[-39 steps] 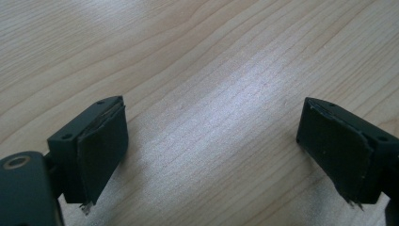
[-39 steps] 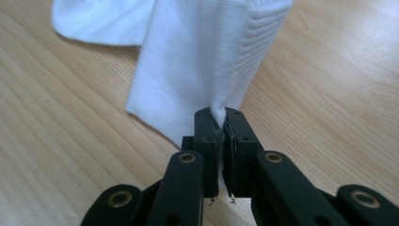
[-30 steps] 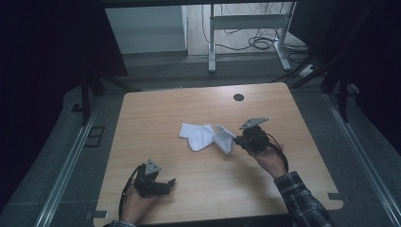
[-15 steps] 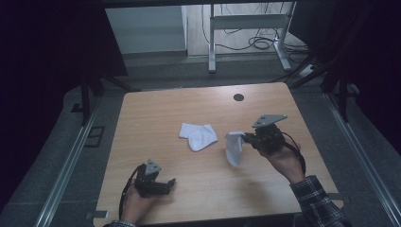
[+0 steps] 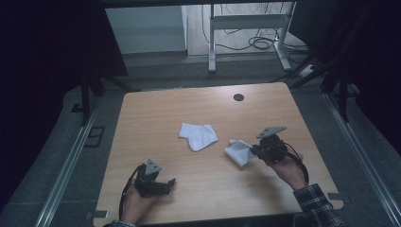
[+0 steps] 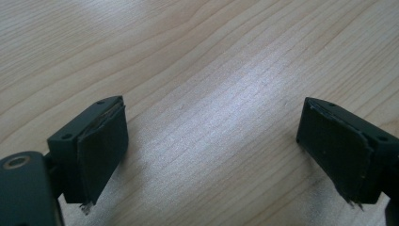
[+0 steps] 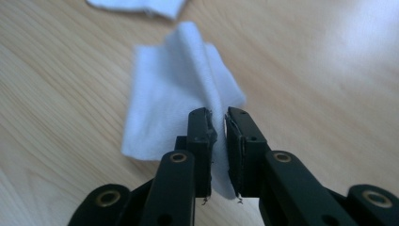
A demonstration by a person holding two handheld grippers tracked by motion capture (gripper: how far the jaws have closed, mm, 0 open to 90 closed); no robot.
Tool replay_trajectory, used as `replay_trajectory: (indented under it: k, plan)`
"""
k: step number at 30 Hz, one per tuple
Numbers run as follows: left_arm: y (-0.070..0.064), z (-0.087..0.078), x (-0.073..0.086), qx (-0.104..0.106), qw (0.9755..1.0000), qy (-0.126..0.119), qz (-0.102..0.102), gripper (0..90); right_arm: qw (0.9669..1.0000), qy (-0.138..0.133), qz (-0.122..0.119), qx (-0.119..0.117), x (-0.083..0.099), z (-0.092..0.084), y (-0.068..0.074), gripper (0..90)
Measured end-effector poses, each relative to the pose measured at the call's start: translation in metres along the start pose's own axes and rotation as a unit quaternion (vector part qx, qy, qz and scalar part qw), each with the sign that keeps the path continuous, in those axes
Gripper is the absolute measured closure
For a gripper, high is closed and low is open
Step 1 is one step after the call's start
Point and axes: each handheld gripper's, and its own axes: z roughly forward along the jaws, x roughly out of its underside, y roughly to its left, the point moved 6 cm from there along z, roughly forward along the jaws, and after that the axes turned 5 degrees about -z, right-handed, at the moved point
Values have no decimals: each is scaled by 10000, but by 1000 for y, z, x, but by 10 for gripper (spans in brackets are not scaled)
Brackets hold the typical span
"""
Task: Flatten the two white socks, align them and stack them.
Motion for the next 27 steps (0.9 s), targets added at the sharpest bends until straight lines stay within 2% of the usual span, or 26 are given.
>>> replay_trajectory:
  k: [6, 8, 12, 21, 23, 24, 25, 27]
  plan:
    - [0, 0, 0, -21, 10000, 2, -19, 95, 9998, 119, 179, -5, 24, 2, -8, 770]
    - [0, 0, -1, -23, 10000, 5, -20, 95, 9996, 144, 237, 17, 28, 0, -11, 825]
    - [0, 0, -1, -24, 10000, 8, -19, 95, 9993, 67, 355, 74, 32, -4, -17, 851]
    - [-1, 1, -2, -41, 10000, 9, -36, 96, 9969, 89, 637, 456, 38, -12, -46, 849]
    - [-1, 1, -2, -41, 10000, 8, -37, 96, 9962, 109, 698, 505, 40, -11, -49, 841]
    - [-1, 2, -2, -39, 10000, 5, -38, 96, 9951, 159, 767, 598, 43, -8, -58, 804]
    - [-1, 2, -2, -39, 10000, 5, -38, 96, 9951, 159, 767, 598, 43, -8, -58, 804]
    - [-1, 2, -2, -38, 10000, 3, -19, 96, 9934, 155, 880, 719, 45, -6, -69, 701]
